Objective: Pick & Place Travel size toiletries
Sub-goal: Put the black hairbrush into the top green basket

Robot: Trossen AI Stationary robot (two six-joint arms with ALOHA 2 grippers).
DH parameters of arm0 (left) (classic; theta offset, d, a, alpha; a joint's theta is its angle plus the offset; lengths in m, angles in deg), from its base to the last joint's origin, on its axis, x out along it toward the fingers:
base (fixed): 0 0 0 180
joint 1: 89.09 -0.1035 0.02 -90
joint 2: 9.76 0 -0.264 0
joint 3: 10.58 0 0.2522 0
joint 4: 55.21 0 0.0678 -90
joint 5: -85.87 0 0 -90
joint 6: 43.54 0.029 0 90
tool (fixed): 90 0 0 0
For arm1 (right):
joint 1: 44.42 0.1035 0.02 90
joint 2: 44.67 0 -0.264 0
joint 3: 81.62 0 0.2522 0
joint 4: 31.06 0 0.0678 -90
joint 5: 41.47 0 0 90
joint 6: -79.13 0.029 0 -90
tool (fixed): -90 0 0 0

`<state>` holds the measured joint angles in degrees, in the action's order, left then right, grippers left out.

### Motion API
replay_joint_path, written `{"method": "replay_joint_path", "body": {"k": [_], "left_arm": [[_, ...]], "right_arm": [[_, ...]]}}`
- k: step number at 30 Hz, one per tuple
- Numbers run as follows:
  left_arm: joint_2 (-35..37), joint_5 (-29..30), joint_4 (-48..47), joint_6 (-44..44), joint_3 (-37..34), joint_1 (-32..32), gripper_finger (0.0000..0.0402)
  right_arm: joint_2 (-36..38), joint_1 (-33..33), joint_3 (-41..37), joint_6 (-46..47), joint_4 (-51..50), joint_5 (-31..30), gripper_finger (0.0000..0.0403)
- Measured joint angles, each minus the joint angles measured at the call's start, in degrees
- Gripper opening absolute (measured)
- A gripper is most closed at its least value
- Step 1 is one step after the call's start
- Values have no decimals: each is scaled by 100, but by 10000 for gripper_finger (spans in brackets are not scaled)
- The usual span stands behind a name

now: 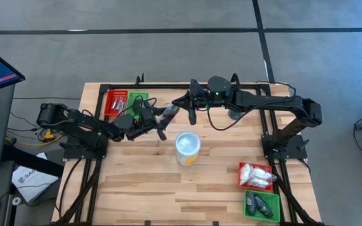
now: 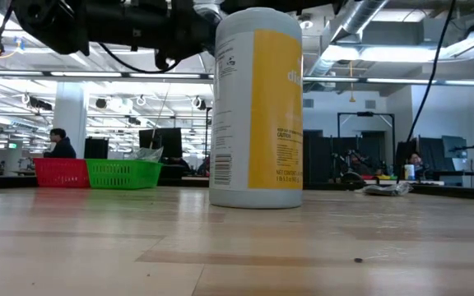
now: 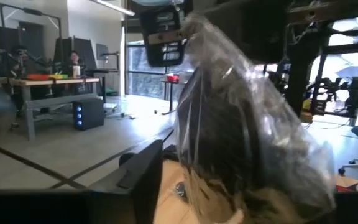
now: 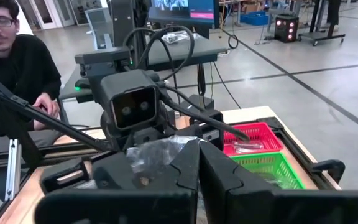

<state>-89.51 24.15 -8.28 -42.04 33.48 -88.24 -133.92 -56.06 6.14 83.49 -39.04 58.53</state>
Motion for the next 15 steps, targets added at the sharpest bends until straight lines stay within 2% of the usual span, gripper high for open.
{"method": "replay_joint_path", "body": {"k": [8, 15], "left_arm": [[20, 25, -25, 15, 0, -2, 22], [73, 498, -289, 18, -4, 4, 23]], "right_arm": [[0, 4, 0, -179, -42, 22, 0], [0, 0, 0, -440, -428, 47, 8]]}}
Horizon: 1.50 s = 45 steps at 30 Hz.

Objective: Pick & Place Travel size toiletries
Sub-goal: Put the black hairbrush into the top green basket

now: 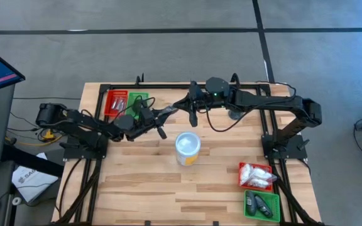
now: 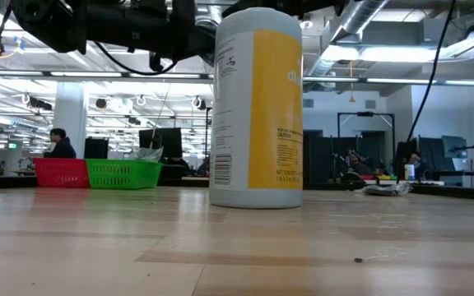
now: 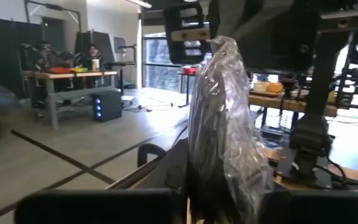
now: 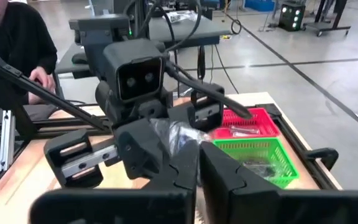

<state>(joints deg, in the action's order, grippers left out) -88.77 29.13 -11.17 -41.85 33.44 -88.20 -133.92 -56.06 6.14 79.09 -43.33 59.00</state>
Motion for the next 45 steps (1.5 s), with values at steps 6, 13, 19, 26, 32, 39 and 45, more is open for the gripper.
{"method": "replay_joint_path", "body": {"k": [6, 13, 19, 26, 32, 39, 45], "left_arm": [[16, 302, -99, 99, 0, 0, 18], [18, 896, -602, 144, 0, 0, 18], [158, 1292, -1049, 180, -2, 0, 18], [1192, 2657, -2924, 85, -2, 100, 18], [1645, 3053, -4380, -487, 0, 26, 18], [1642, 3380, -5365, -1096, -4, -236, 18], [1638, 3191, -5985, -1498, -4, -531, 18]], "right_arm": [[0, -52, 0, -11, -187, 1, 43], [141, -128, -2, -59, -628, 6, 74], [348, -265, -2, -60, -1122, 10, 77], [407, -312, -2, -54, -1848, 9, 77], [407, -204, -2, -41, -2106, 1, 77], [407, -151, -2, -38, -2370, 3, 77], [407, -151, -4, 4, -2618, -1, 77]]}}
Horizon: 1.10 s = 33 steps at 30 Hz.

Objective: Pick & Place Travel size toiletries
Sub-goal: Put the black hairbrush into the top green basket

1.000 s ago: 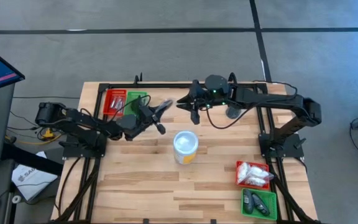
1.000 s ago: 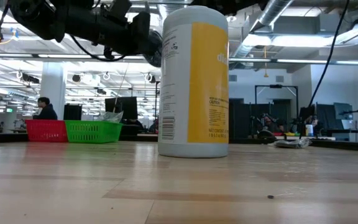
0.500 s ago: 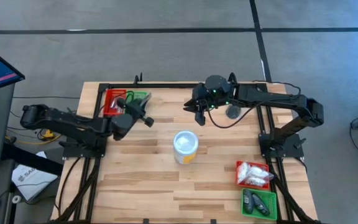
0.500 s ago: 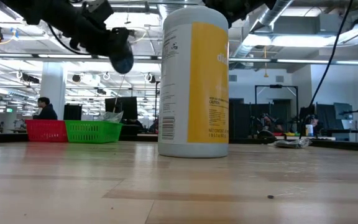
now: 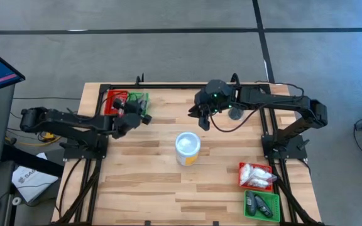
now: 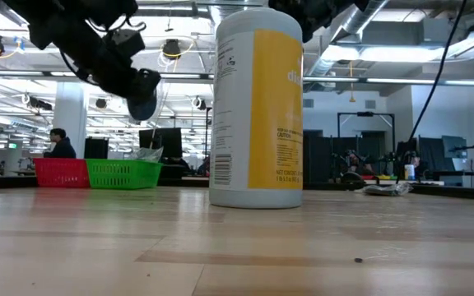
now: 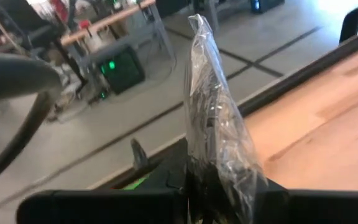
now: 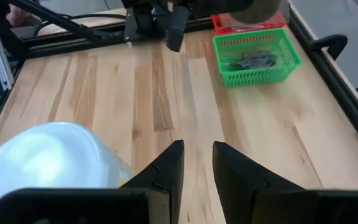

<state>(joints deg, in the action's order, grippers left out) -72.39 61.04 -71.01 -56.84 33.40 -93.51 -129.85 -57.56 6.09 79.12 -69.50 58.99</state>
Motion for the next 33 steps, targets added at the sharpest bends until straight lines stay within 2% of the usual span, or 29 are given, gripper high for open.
{"method": "replay_joint_path", "body": {"k": [8, 11, 20, 27, 33], "left_arm": [[-96, -653, -1096, -1161, 0, -567, 18], [-195, -1049, -1179, -1406, 4, -824, 18], [-783, -1740, -1259, -1571, 2, -1548, 22], [-1132, -1789, -1252, -1567, 2, -1874, 26], [-1141, -1943, -1213, -1569, 2, -1919, 54]], "right_arm": [[0, -2, 0, 2, -73, 0, 77], [0, 0, 0, 2, -71, 0, 77], [0, -2, 0, 2, -157, 0, 77], [0, 0, 0, -1, -169, 0, 77], [0, -2, 0, -42, -171, 0, 77]]}}
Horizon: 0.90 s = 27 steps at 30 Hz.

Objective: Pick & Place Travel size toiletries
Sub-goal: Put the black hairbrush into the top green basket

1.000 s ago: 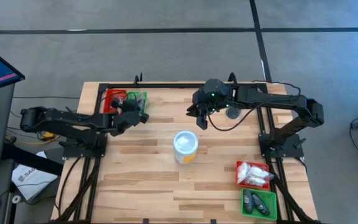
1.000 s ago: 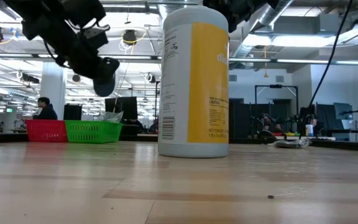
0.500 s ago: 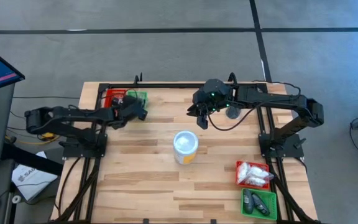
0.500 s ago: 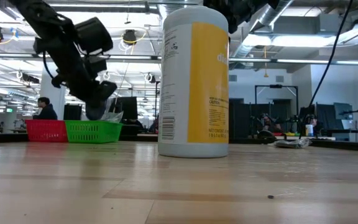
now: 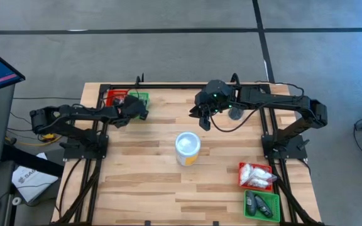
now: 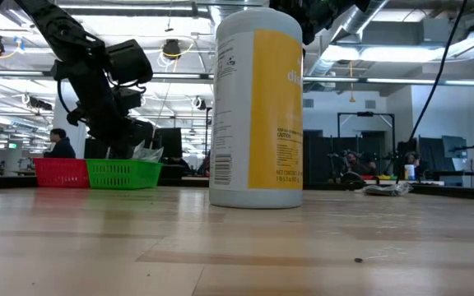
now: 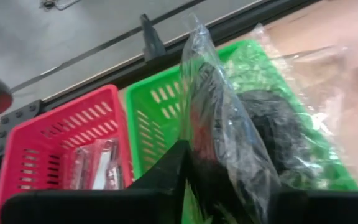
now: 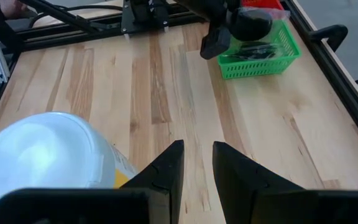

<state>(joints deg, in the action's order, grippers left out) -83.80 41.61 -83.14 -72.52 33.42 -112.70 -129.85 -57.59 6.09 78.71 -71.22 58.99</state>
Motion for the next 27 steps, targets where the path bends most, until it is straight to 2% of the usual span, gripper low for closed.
{"method": "replay_joint_path", "body": {"k": [10, 21, 27], "left_arm": [[0, -123, 10, 43, 0, 0, 104], [13, -400, 96, 51, 0, -7, 195], [344, -397, 260, 98, -2, -4, 225]], "right_arm": [[0, -2, 0, 0, -43, 0, 77], [0, -29, -2, -40, -185, 1, 77], [0, -220, -2, -55, -593, 0, 77]]}}
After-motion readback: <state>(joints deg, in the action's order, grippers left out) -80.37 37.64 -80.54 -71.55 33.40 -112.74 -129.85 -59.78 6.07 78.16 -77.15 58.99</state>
